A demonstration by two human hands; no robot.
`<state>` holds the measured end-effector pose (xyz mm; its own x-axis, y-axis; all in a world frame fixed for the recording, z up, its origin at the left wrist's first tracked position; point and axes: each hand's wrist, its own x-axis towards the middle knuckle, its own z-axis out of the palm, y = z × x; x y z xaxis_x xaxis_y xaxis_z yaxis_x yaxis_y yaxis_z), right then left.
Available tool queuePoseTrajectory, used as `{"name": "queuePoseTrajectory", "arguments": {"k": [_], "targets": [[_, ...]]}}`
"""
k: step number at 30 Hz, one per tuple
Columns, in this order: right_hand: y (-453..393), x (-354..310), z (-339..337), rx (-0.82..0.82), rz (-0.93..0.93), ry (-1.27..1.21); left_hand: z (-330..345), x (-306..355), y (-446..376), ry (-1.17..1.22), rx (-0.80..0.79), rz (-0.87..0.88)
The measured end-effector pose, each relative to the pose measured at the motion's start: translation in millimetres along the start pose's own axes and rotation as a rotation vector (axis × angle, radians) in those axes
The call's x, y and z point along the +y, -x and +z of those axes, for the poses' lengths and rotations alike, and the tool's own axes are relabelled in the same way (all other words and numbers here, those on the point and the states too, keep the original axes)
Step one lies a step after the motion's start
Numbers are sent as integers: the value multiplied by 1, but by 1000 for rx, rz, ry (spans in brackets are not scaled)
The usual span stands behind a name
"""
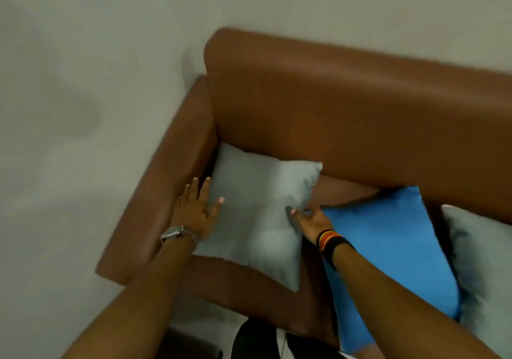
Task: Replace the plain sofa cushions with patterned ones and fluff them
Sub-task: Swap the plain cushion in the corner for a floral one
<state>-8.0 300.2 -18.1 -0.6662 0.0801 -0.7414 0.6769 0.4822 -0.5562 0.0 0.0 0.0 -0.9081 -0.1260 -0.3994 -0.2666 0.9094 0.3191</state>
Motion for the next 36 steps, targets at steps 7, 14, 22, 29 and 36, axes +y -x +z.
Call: {"name": "queuePoseTrajectory", "arguments": {"k": [7, 14, 22, 29, 36], "targets": [[-33, 65, 73, 70, 70, -234, 76, -55, -43, 403, -204, -200], [2, 43, 24, 175, 38, -325, 13, -76, -67, 710, -395, -285], [-6, -12, -40, 111, -17, -452, -52, -53, -127, 496, -288, -246], [-26, -78, -32, 315, -252, -293, -42, 31, -137, 857, 45, -24], [-73, -85, -44, 301, -209, -128, -27, 61, -151, 904, 22, -148]]}}
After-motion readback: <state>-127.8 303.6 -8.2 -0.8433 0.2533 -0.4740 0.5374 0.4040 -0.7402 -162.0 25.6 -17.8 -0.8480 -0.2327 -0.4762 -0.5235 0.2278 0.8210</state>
